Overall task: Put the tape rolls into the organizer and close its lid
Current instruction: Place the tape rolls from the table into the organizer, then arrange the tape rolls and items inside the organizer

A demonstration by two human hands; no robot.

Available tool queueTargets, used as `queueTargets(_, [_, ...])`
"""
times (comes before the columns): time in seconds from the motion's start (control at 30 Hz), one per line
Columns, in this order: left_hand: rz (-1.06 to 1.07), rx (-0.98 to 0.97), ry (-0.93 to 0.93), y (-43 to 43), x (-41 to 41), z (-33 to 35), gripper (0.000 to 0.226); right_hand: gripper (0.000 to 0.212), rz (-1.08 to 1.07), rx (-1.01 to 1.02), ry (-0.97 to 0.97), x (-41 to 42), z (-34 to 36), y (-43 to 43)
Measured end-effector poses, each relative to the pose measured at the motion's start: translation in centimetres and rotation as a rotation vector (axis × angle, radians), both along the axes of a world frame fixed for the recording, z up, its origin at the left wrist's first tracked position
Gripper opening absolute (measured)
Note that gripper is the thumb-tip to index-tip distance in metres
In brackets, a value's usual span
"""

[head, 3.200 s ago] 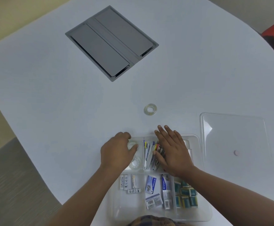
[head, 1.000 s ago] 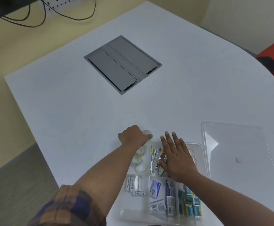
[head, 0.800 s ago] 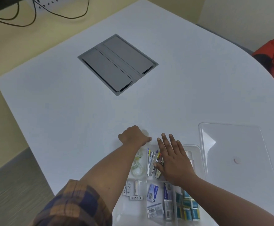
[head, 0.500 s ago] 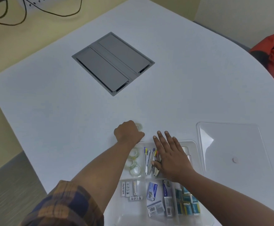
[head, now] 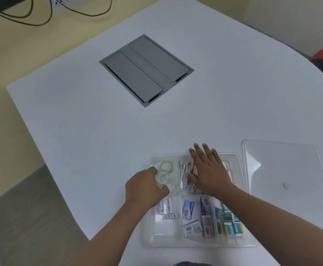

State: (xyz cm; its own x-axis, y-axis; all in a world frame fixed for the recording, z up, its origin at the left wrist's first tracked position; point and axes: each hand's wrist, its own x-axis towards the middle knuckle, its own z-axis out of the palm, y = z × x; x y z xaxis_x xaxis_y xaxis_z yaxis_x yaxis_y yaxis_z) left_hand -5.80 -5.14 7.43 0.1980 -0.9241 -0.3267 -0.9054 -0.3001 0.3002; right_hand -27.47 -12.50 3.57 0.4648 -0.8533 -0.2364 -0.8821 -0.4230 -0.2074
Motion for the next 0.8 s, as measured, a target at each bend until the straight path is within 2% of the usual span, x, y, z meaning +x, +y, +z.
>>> queueTargets(0.17, [-0.051, 0.110, -0.012, 0.7, -0.6, -0.5, 0.036, 0.072, -0.044, 0.004, -0.127, 0.7, 1.7, 0.8])
queueTargets(0.27, [-0.058, 0.087, -0.006, 0.9, -0.4, -0.8, 0.042, 0.056, -0.018, -0.015, -0.186, 1.2, 2.4, 2.1])
queueTargets(0.37, [-0.016, -0.038, 0.051, 1.8, 0.9, -0.7, 0.047, 0.039, 0.000, -0.033, -0.227, 1.8, 2.9, 3.5])
queueTargets(0.5, [0.068, -0.327, 0.114, 3.7, 3.3, -1.7, 0.043, 0.031, 0.014, -0.050, -0.204, 2.3, 3.1, 5.6])
queueTargets(0.57, [0.086, -0.390, 0.101, 4.7, 4.6, -2.9, 0.040, 0.028, 0.006, -0.058, -0.204, 2.7, 3.3, 6.5])
queueTargets(0.63, [0.072, -0.328, 0.079, 5.6, 5.7, -4.4, 0.044, 0.026, -0.016, -0.062, -0.200, 3.3, 3.5, 7.1])
queueTargets(0.7, [0.022, -0.157, 0.105, 6.6, 6.6, -6.0, 0.058, 0.026, -0.064, -0.049, -0.205, 3.9, 3.8, 7.5])
queueTargets(0.8, [-0.167, 0.060, 0.082, 8.0, 7.8, -8.2, 0.080, 0.027, -0.149, -0.002, -0.192, 5.1, 4.4, 7.7])
